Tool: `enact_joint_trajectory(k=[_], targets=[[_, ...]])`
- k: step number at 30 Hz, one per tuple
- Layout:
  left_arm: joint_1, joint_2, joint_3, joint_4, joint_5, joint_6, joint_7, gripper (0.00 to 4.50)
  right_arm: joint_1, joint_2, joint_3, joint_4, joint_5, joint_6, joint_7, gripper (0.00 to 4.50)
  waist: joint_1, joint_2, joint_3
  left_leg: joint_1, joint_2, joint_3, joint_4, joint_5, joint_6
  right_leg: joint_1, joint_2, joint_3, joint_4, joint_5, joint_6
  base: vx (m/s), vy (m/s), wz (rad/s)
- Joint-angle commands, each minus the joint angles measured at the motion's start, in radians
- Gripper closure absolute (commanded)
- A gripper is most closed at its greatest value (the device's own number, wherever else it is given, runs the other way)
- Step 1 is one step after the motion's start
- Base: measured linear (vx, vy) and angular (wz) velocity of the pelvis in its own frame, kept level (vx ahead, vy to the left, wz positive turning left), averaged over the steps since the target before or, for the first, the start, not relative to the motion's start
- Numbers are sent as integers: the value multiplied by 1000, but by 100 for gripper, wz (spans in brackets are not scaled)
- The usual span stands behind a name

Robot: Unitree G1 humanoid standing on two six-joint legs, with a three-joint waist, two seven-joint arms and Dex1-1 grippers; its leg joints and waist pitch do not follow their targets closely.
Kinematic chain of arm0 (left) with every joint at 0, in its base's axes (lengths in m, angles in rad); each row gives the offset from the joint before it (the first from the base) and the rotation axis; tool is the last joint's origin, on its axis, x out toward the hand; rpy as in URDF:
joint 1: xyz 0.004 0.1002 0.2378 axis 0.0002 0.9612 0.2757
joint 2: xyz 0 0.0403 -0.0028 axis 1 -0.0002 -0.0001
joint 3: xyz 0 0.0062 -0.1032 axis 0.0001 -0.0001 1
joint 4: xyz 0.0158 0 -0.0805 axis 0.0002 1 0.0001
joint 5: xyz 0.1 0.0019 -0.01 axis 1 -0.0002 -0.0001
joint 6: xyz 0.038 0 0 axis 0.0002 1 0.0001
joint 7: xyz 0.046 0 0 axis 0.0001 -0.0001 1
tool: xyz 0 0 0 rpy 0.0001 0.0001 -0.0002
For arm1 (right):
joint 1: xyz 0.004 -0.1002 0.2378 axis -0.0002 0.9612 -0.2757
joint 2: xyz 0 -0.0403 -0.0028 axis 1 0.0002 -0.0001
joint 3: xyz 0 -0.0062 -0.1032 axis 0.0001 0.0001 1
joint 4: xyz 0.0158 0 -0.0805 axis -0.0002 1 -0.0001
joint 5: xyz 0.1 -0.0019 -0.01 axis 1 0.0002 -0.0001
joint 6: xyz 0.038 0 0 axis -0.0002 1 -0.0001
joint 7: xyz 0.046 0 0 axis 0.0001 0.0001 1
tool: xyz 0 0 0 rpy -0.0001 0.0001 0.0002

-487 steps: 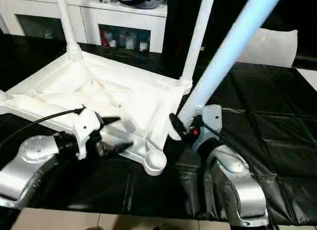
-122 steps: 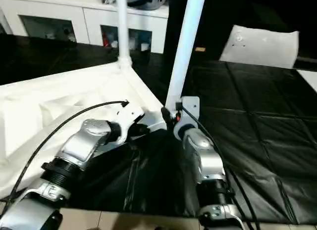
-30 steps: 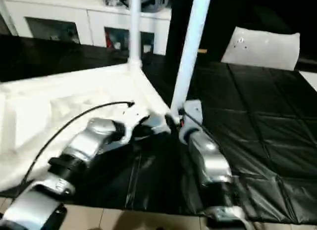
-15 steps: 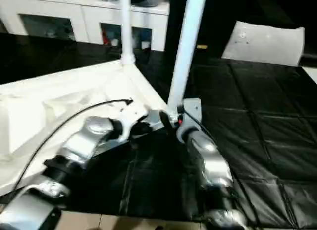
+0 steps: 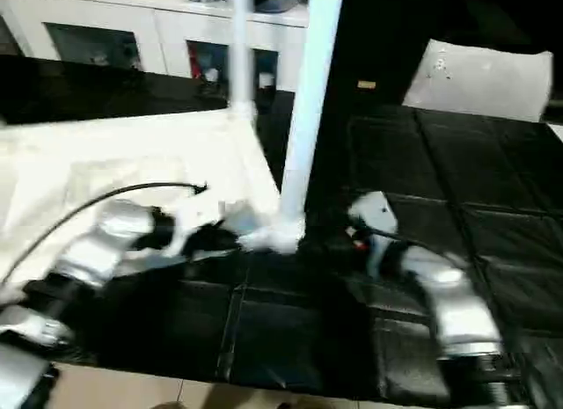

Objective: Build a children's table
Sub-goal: Rotate leg to tighten

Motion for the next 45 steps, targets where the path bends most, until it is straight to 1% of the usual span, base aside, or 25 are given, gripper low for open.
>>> enact_joint_trajectory(k=[1, 2, 3, 6, 7, 8, 10, 12, 16, 17, 19, 21, 24, 26, 29, 35, 36, 37, 38, 39, 40, 41, 43, 44, 45], targets=[[-9, -1, -56, -1, 1, -37, -82, 450, -22, -20, 25, 2, 12, -17, 56, 5, 1, 4, -64, 1, 88, -29, -67, -56, 86, 52, -124, 83, -63, -231, -159, 0, 0, 0], [-13, 3, -62, 5, -2, -47, -103, 450, -29, -28, 36, 8, 11, -24, 77, 5, 4, 1, -64, 1, 88, -28, -67, -54, 87, 52, -125, 83, -61, -217, -167, 0, 0, 0], [-21, 13, -77, 19, -3, -80, -141, 450, -41, -41, 58, 17, 2, -39, 106, 5, 9, 1, -64, 1, 87, -28, -66, -51, 89, 52, -125, 83, -60, -213, -171, 0, 0, 0], [-34, 23, -95, 35, 1, -109, -187, 450, -56, -56, 96, 35, -1, -56, 170, 5, 22, 0, -65, 1, 89, -26, -66, -48, 84, 54, -126, 84, -57, -206, -168, 0, 0, 0], [-37, 24, -96, 40, 2, -117, -198, 450, -60, -58, 102, 42, -2, -62, 182, 5, 22, 0, -65, 1, 89, -26, -66, -48, 84, 54, -126, 84, -57, -206, -168, 0, 0, 0], [-48, 28, -104, 49, 6, -133, -227, 450, -76, -56, 120, 65, -8, -73, 217, 21, 26, -2, -67, 0, 89, -26, -65, -42, 83, 56, -128, 83, -56, -204, -166, 0, 0, 0], [-57, 30, -111, 58, 10, -146, -245, 450, -90, -51, 130, 86, -16, -81, 235, 31, 28, -1, -67, 1, 91, -27, -65, -43, 78, 55, -127, 82, -55, -208, -167, 0, 0, 0], [-68, 31, -115, 70, 17, -159, -258, 450, -106, -48, 139, 109, -19, -89, 249, 51, 30, -1, -67, 0, 88, -25, -64, -47, 76, 55, -126, 81, -58, -223, -163, 0, 0, 0], [-83, 32, -120, 90, 18, -174, -273, 450, -124, -51, 158, 132, -17, -98, 278, 96, 39, -1, -69, 2, 91, -25, -63, -29, 73, 55, -127, 82, -50, -191, -167, 0, 0, 0], [-87, 32, -122, 97, 19, -179, -275, 450, -129, -50, 164, 138, -19, -101, 282, 107, 39, 1, -70, 0, 91, -26, -63, -26, 74, 56, -128, 82, -49, -186, -169, 0, 0, 0], [-95, 31, -123, 112, 21, -190, -282, 450, -136, -48, 173, 149, -22, -108, 289, 116, 40, -2, -70, 0, 91, -26, -63, -23, 74, 56, -127, 82, -48, -173, -171, 0, 0, 0], [-99, 31, -124, 119, 22, -197, -286, 450, -141, -47, 181, 158, -26, -115, 298, 131, 41, -2, -70, -3, 89, -25, -62, -29, 70, 58, -128, 81, -49, -189, -166, 0, 0, 0], [-108, 31, -126, 135, 24, -210, -296, 450, -151, -43, 196, 187, -40, -140, 310, 166, 41, -1, -68, -2, 86, -24, -62, -41, 66, 57, -127, 80, -56, -229, -155, 0, 0, 0], [-110, 32, -128, 139, 25, -214, -298, 450, -154, -41, 197, 194, -42, -146, 311, 168, 41, -3, -68, -2, 88, -25, -63, -43, 64, 57, -127, 81, -56, -239, -148, 0, 0, 0], [-111, 33, -127, 141, 25, -217, -300, 450, -159, -37, 198, 198, -40, -146, 316, 183, 41, -1, -67, -2, 89, -26, -63, -47, 63, 56, -127, 80, -56, -242, -147, 0, 0, 0], [-115, 35, -124, 155, 24, -226, -297, 450, -159, -32, 206, 199, -33, -146, 321, 186, 41, 0, -67, -2, 89, -26, -63, -41, 67, 56, -126, 80, -54, -225, -151, 0, 0, 0], [-113, 26, -115, 155, 19, -212, -278, 450, -149, -27, 204, 191, -25, -136, 317, 186, 41, 1, -67, -3, 88, -25, -63, -41, 67, 57, -125, 80, -54, -221, -152, 0, 0, 0], [-107, 6, -95, 152, 13, -174, -225, 450, -129, -10, 190, 171, 0, -102, 297, 186, 40, 2, -66, -3, 88, -25, -63, -43, 67, 57, -124, 80, -55, -219, -155, 0, 0, 0], [-104, -5, -85, 150, 11, -148, -195, 450, -119, 2, 182, 162, 9, -77, 273, 186, 43, 4, -63, -1, 90, -26, -64, -54, 65, 55, -126, 80, -59, -237, -155, 0, 0, 0], [-103, -10, -81, 149, 11, -137, -182, 450, -116, 8, 178, 159, 12, -66, 261, 186, 44, 3, -62, 1, 90, -26, -66, -68, 59, 54, -127, 79, -63, -265, -150, 0, 0, 0], [-103, -10, -81, 149, 11, -137, -182, 450, -116, 8, 178, 159, 12, -66, 261, 186, 44, 3, -62, 1, 90, -26, -66, -68, 59, 54, -127, 79, -63, -265, -150, 0, 0, 0], [-103, -10, -81, 149, 11, -137, -182, 450, -116, 8, 178, 159, 12, -66, 261, 186, 42, 2, -61, 0, 87, -27, -67, -86, 52, 56, -128, 78, -68, -309, -137, 0, 0, 0], [-96, -51, -46, 141, -1, -65, -84, 450, -95, 56, 164, 145, 3, -16, 156, 186, 40, 7, -54, 9, 85, -27, -69, -120, 37, 47, -127, 78, -83, -395, -114, 0, 0, 0], [-93, -90, -20, 134, -10, -14, -3, 450, -84, 100, 162, 145, -22, 5, 65, 186, 39, 10, -50, 12, 85, -27, -70, -134, 32, 44, -126, 77, -89, -419, -111, 0, 0, 0], [-93, -140, 9, 127, -18, 45, 96, 450, -76, 161, 153, 149, -35, 47, -38, 186, 33, 3, -47, 15, 87, -29, -72, -157, 12, 41, -126, 75, -93, -461, -103, 0, 0, 0]])
